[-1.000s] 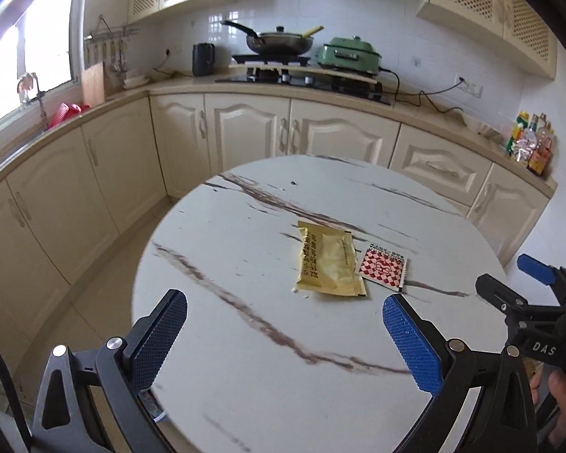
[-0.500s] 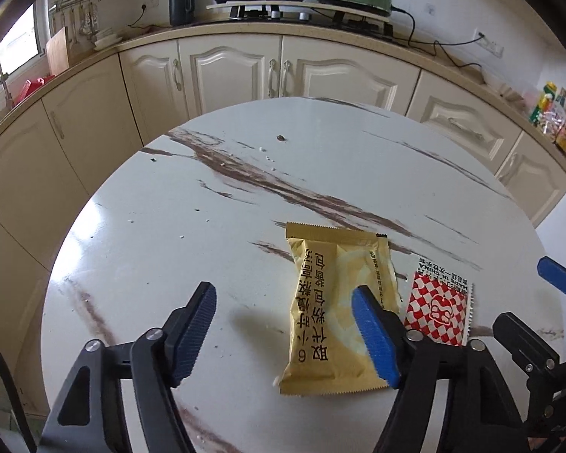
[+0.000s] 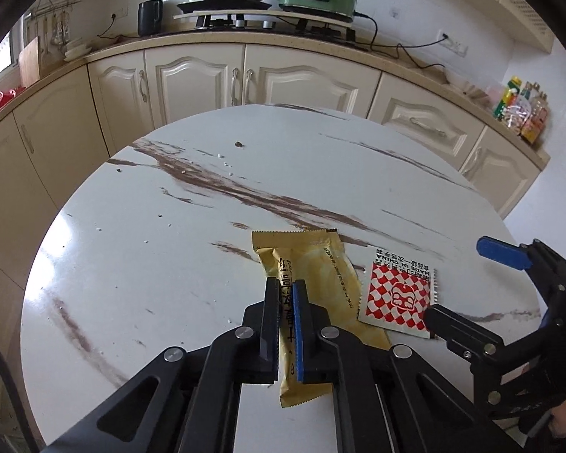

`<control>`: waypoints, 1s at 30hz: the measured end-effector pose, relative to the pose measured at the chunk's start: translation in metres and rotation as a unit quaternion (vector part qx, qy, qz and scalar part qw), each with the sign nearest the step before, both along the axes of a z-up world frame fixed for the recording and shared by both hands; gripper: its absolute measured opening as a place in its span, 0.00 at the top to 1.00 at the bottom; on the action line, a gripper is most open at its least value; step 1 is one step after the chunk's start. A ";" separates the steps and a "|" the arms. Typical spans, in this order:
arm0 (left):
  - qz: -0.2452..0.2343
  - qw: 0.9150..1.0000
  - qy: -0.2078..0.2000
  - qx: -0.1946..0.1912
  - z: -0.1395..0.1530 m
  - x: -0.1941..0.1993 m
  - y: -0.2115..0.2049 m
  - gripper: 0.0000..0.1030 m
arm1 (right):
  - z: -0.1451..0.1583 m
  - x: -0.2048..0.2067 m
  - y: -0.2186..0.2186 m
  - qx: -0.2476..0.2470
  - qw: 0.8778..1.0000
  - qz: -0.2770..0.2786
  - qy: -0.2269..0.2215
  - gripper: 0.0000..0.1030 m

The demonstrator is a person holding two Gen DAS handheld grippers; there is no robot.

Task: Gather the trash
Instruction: 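Grasp the yellow wrapper with the left gripper, then grasp the red-white checkered packet with the right gripper while the left gripper holds the yellow wrapper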

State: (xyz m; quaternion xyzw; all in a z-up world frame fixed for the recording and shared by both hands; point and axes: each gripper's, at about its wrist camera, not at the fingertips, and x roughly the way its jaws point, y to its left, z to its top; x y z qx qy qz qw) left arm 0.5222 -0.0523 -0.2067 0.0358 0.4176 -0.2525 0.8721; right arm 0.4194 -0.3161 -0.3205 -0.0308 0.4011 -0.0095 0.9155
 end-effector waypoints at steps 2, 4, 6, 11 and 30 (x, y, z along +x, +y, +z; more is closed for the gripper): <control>0.002 1.000 -0.016 0.000 0.004 -0.014 0.011 0.98 | -0.002 0.003 0.006 -0.004 1.000 0.016 0.007 0.00; 0.004 1.000 -0.026 0.000 0.009 -0.028 0.024 0.99 | -0.004 0.006 0.011 -0.009 1.000 0.027 0.010 0.00; 0.007 0.999 -0.035 0.000 0.011 -0.042 0.034 0.99 | -0.008 0.013 0.018 -0.014 0.999 0.037 0.024 0.00; 0.009 0.999 -0.039 -0.009 0.009 -0.121 0.038 0.99 | -0.015 0.026 0.032 -0.014 0.997 0.058 0.043 0.02; 0.005 0.999 -0.017 -0.051 0.036 -0.188 0.110 0.99 | -0.012 0.016 0.030 0.026 0.997 0.063 0.046 0.80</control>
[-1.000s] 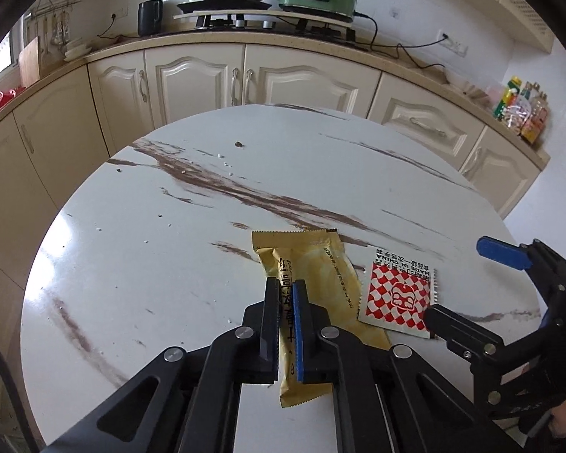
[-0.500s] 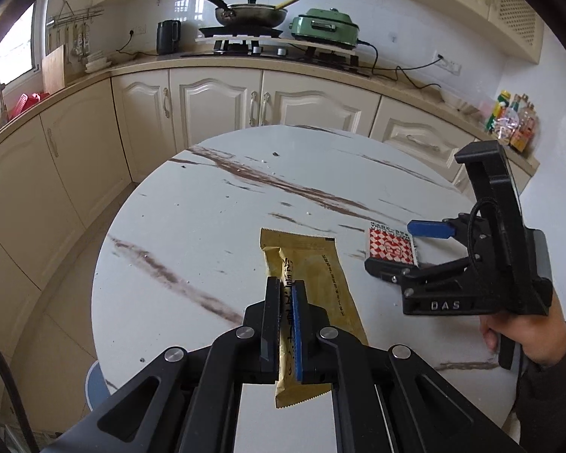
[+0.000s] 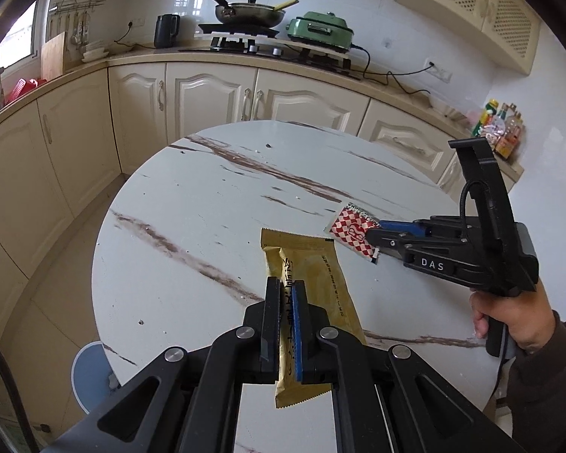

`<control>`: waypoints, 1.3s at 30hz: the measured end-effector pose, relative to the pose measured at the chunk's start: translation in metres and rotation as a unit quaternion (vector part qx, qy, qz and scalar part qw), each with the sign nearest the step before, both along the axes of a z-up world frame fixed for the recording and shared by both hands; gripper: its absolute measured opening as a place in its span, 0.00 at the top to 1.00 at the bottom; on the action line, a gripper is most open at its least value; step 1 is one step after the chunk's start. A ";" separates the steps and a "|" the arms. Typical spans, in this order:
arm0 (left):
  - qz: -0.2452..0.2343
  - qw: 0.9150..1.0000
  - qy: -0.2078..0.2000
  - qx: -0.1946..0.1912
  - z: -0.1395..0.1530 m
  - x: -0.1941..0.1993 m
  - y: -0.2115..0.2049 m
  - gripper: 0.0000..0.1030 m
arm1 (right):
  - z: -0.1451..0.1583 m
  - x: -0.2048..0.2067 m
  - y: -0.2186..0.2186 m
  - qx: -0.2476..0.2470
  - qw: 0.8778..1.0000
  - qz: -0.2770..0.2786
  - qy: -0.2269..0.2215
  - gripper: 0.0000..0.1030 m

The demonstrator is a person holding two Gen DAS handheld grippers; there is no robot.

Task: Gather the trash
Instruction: 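Grasp the red-white checkered packet with the right gripper while the left gripper holds the yellow wrapper, then carry the wrapper and packet over the blue bucket and open both grippers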

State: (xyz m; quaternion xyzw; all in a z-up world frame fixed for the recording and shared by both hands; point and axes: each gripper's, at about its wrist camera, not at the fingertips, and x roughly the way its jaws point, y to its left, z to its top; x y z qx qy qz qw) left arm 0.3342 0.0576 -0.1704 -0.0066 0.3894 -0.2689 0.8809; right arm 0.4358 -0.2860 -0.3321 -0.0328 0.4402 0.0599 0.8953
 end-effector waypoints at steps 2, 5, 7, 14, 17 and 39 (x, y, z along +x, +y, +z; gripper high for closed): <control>0.001 1.000 0.001 -0.001 0.002 -0.002 0.004 0.99 | 0.000 -0.001 0.001 -0.001 1.000 0.002 0.002 0.82; 0.002 1.000 0.001 -0.006 0.005 -0.003 0.010 0.99 | 0.002 -0.005 0.006 -0.003 1.000 0.003 -0.001 0.83; 0.004 1.000 0.001 -0.008 0.007 -0.008 0.016 0.99 | 0.001 -0.009 0.011 -0.002 1.000 0.009 -0.004 0.84; 0.021 0.999 -0.004 -0.027 0.021 -0.024 0.042 0.99 | 0.020 -0.026 0.036 0.027 0.999 0.026 -0.033 0.85; 0.033 0.999 -0.011 -0.037 0.027 -0.034 0.062 0.99 | 0.034 -0.033 0.060 0.035 0.997 0.044 -0.044 0.85; 0.246 0.968 0.050 -0.025 -0.073 -0.073 0.328 0.99 | -0.064 0.037 0.401 0.073 0.969 0.237 0.018 0.95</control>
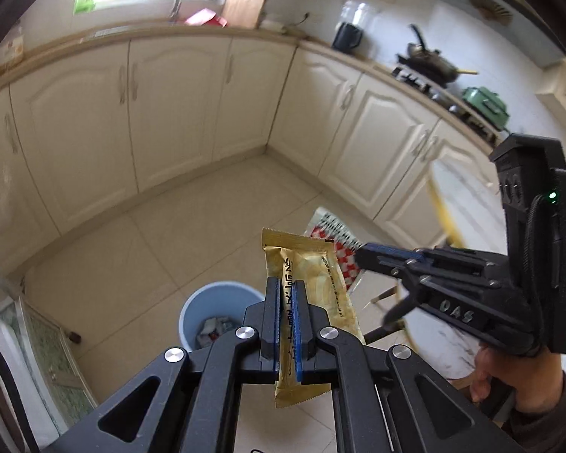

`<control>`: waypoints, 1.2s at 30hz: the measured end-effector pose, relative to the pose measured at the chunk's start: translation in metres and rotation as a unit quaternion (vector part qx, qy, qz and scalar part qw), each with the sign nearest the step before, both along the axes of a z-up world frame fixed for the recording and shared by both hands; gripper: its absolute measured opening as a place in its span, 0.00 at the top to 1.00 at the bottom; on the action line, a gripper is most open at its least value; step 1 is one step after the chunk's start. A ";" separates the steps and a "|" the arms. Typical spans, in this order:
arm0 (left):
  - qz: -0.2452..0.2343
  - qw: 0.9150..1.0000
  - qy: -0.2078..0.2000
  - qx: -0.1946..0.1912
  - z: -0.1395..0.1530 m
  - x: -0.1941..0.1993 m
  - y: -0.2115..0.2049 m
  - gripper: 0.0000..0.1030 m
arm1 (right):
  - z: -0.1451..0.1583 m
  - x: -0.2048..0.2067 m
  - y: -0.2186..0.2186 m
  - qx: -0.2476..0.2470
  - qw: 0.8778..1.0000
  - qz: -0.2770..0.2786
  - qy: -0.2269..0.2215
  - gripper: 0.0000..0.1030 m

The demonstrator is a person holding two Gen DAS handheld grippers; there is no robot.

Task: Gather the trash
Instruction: 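Carry the wrapper and packet over the blue bucket and open both grippers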

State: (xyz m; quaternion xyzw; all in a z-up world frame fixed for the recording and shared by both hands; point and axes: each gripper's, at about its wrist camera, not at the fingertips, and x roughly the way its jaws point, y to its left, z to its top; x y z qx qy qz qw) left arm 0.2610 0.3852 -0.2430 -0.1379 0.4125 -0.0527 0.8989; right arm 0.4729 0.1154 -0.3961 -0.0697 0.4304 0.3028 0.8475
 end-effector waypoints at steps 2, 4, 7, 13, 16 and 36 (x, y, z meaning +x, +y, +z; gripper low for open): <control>0.007 0.999 0.036 0.001 -0.036 0.021 0.016 0.99 | -0.048 0.023 0.023 -0.016 0.999 0.003 0.037 0.95; 0.012 0.998 0.059 0.003 -0.068 0.039 0.025 0.99 | -0.089 0.039 0.036 -0.027 0.998 -0.002 0.059 0.95; 0.020 0.994 0.103 -0.018 -0.121 0.069 0.037 0.98 | -0.138 0.056 0.049 -0.037 0.996 -0.001 0.078 0.95; 0.032 0.988 0.148 0.005 -0.194 0.117 0.037 0.97 | -0.221 0.094 0.053 -0.048 0.992 -0.024 0.110 0.74; 0.039 0.985 0.168 0.018 -0.221 0.135 0.032 0.93 | -0.240 0.099 0.046 -0.058 0.991 -0.047 0.114 0.48; 0.127 0.984 0.103 0.072 -0.124 0.057 -0.005 0.34 | -0.130 0.038 0.024 -0.082 0.992 -0.081 0.059 0.08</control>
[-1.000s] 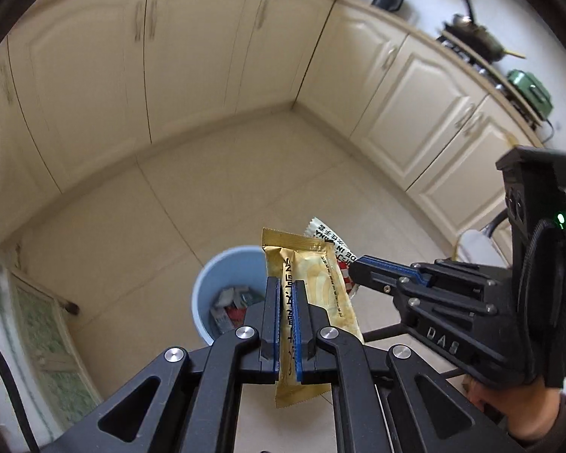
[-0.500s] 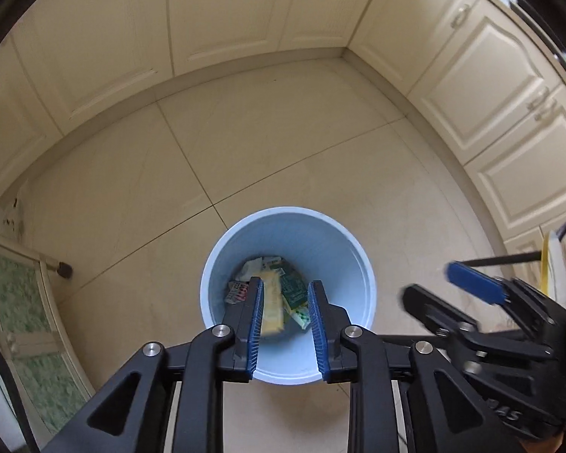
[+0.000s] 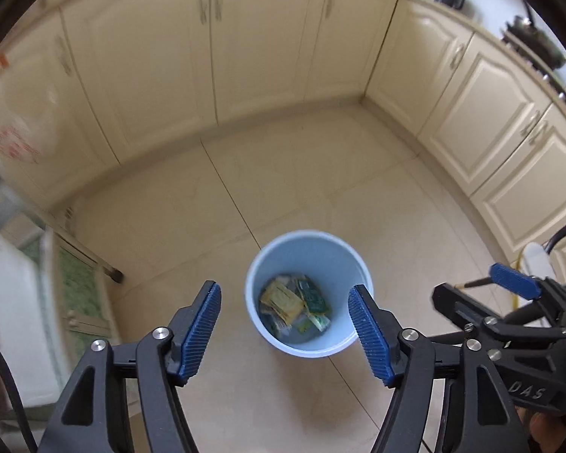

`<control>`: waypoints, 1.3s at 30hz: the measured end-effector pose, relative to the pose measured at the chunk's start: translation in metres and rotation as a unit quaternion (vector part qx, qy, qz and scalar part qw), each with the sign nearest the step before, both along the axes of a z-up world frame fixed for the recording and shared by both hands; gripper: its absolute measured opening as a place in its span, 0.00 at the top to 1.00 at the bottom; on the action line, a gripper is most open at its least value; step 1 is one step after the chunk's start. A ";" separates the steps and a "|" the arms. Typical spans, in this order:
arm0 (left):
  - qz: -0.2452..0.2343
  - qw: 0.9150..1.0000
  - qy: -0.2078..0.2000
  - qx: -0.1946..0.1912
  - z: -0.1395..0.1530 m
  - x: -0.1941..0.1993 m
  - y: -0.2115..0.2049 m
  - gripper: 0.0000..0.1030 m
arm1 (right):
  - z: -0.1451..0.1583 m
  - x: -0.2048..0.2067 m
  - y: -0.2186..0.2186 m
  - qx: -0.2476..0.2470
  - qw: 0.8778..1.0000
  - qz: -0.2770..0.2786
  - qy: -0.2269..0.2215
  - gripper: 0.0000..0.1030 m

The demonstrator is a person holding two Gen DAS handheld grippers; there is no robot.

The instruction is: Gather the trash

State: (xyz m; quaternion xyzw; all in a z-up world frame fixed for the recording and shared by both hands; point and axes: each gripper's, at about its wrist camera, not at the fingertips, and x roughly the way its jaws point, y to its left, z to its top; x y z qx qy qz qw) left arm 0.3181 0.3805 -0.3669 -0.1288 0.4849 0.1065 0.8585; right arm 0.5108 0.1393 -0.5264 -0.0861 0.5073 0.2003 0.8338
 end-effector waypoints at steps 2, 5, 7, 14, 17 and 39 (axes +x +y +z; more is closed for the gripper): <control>-0.002 0.999 -0.033 0.010 0.028 -0.022 -0.009 0.30 | 0.037 -0.023 -0.003 0.004 1.000 -0.007 -0.028 0.07; 0.001 0.996 -0.078 0.038 0.072 -0.055 -0.026 0.27 | 0.085 -0.061 -0.011 0.012 0.997 -0.019 -0.074 0.03; 0.003 0.992 -0.110 0.062 0.101 -0.080 -0.041 0.19 | 0.119 -0.091 -0.020 0.016 0.994 -0.026 -0.105 0.01; -0.003 0.972 -0.219 0.085 0.177 -0.175 -0.100 0.01 | 0.232 -0.193 -0.064 0.033 0.975 -0.046 -0.213 0.00; -0.019 0.964 -0.253 0.080 0.199 -0.210 -0.122 0.01 | 0.273 -0.238 -0.084 0.037 0.965 -0.064 -0.252 0.00; -0.048 0.888 -0.441 0.125 0.218 -0.575 -0.232 0.01 | 0.448 -0.479 -0.171 0.069 0.890 -0.116 -0.435 0.00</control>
